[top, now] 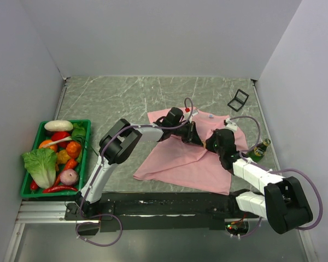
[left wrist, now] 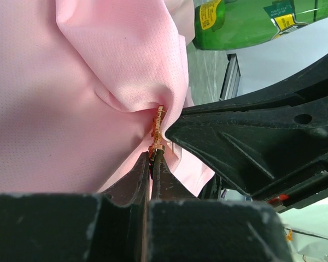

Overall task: Pin the brooch onto the clothing
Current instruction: Close the brooch on the flattened clothing.

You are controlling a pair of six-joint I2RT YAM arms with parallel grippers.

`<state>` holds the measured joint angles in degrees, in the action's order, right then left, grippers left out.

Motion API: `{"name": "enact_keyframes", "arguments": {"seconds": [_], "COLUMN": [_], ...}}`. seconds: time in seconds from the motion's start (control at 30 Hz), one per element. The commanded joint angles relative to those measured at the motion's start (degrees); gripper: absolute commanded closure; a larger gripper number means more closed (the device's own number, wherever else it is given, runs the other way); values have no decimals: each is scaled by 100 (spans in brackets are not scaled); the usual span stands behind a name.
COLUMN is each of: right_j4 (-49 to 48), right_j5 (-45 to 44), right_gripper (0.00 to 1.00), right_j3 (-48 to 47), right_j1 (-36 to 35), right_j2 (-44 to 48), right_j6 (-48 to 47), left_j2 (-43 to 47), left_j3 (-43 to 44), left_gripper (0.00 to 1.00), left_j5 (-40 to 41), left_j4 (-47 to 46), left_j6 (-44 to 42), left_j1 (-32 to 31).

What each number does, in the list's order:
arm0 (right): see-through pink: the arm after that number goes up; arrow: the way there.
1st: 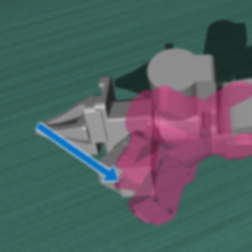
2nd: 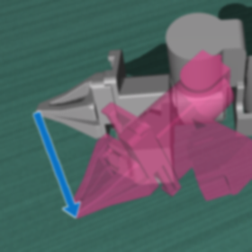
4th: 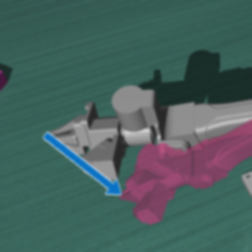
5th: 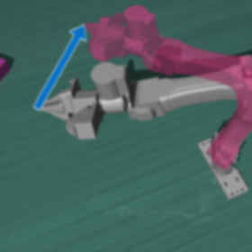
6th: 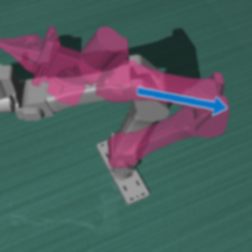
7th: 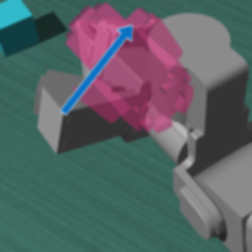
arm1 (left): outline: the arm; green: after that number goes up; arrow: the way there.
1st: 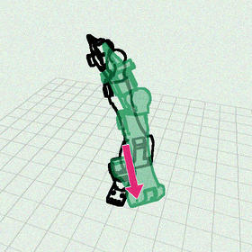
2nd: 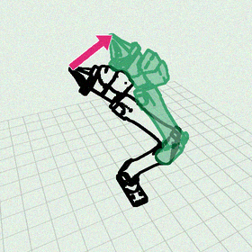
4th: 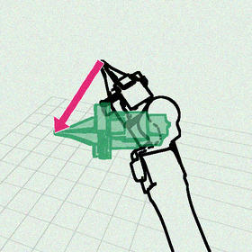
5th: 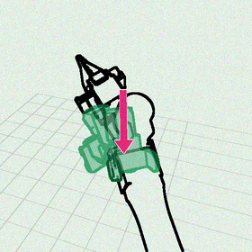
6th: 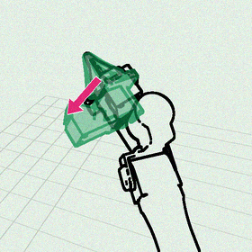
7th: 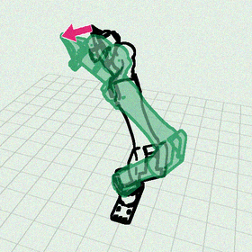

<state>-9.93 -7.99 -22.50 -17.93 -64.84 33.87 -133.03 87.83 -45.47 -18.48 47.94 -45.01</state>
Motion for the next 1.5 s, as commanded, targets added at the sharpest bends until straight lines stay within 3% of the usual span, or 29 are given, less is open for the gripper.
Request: {"name": "enact_keyframes", "arguments": {"seconds": [0.0,1.47], "right_j4": [211,141], "right_j5": [307,-124], "right_gripper": [86,87], "right_j3": [-96,-307], "right_j1": [-237,-571], "right_j2": [-204,-995], "right_j6": [155,357], "left_j2": [269,471], "left_j3": [375,454], "left_gripper": [99,99], "left_j5": [-251,-120], "left_j4": [-824,-569], "left_j6": [207,-66], "left_j1": [-192,-614]}}
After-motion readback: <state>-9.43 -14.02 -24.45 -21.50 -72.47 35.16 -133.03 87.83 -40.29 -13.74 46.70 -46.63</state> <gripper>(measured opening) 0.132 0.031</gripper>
